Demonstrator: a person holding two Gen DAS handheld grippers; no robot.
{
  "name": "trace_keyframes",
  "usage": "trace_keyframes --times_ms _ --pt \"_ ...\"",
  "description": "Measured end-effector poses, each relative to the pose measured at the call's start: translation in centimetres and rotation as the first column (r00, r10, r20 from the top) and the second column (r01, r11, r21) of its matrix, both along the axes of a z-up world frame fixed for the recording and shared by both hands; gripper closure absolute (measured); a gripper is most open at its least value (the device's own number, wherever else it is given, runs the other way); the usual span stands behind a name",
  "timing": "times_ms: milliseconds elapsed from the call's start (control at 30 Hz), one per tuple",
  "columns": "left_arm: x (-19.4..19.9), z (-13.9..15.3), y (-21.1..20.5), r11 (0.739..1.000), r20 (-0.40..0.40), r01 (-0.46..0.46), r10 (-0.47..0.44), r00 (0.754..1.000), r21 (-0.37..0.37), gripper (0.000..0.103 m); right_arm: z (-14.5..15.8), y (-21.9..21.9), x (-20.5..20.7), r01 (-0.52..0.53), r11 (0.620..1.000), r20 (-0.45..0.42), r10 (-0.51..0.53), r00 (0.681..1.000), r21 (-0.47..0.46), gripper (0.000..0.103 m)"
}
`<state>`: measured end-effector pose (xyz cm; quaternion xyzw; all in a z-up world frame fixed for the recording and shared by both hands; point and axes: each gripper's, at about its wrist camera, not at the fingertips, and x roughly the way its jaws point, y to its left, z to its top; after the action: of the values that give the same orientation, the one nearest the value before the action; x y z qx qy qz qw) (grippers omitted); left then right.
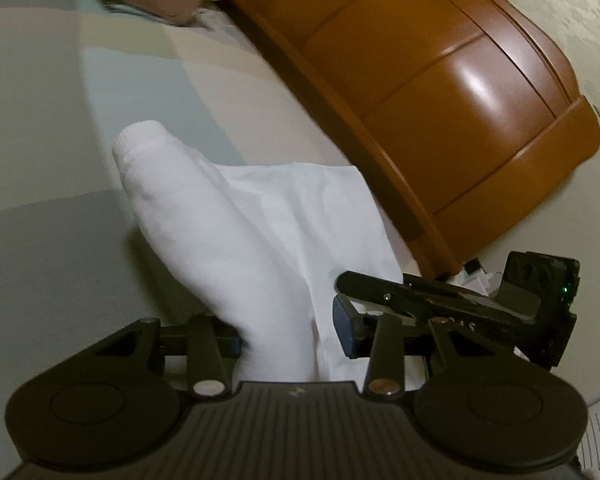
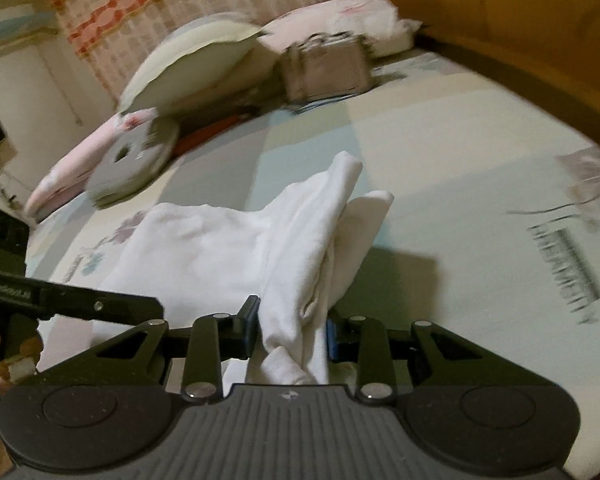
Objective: Fold clothes
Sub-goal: 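Fold the held hem over toward the collar with both tools and release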
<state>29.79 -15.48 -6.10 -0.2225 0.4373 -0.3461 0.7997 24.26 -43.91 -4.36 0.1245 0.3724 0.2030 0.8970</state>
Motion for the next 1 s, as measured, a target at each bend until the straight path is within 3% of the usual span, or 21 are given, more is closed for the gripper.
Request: trace_keyframes --times_ms 367,600,733,800,867,1000 --pt "6.9 -2.6 -9.5 0.997 -0.006 0.039 -0.039 0.999 -0.059 0.064 -0.1 -9.2 7.0 0.101 0.986 -0.007 -0.103 0.995 -0.132 0.067" --pt "8.0 -4.7 -11.3 0.999 -0.024 0.033 -0.034 0.999 -0.032 0.064 -2.4 -12.0 10.5 0.112 0.981 -0.023 -0.117 0.993 -0.158 0.066" --pt "7.7 -5.5 -10.0 0.998 -0.05 0.031 -0.029 0.998 0.046 0.052 -1.7 -12.4 8.6 0.153 0.977 0.041 -0.148 0.988 -0.148 0.043" --pt "7.1 -4.8 -7.9 0.999 -0.052 0.012 -0.01 0.999 0.043 0.05 -1.1 -12.6 7.3 0.174 0.974 0.083 -0.163 0.983 -0.143 0.042" --pt "6.3 -3.1 -6.3 0.998 0.026 -0.025 0.024 0.999 0.059 0.049 -0.5 -12.8 6.0 0.195 0.971 0.126 -0.179 0.976 -0.137 0.042" --pt "6.2 -0.6 -6.7 1.0 0.139 -0.001 -0.003 0.99 0.028 0.032 0.6 -12.9 3.7 0.224 0.966 0.202 -0.195 0.96 -0.13 0.042"
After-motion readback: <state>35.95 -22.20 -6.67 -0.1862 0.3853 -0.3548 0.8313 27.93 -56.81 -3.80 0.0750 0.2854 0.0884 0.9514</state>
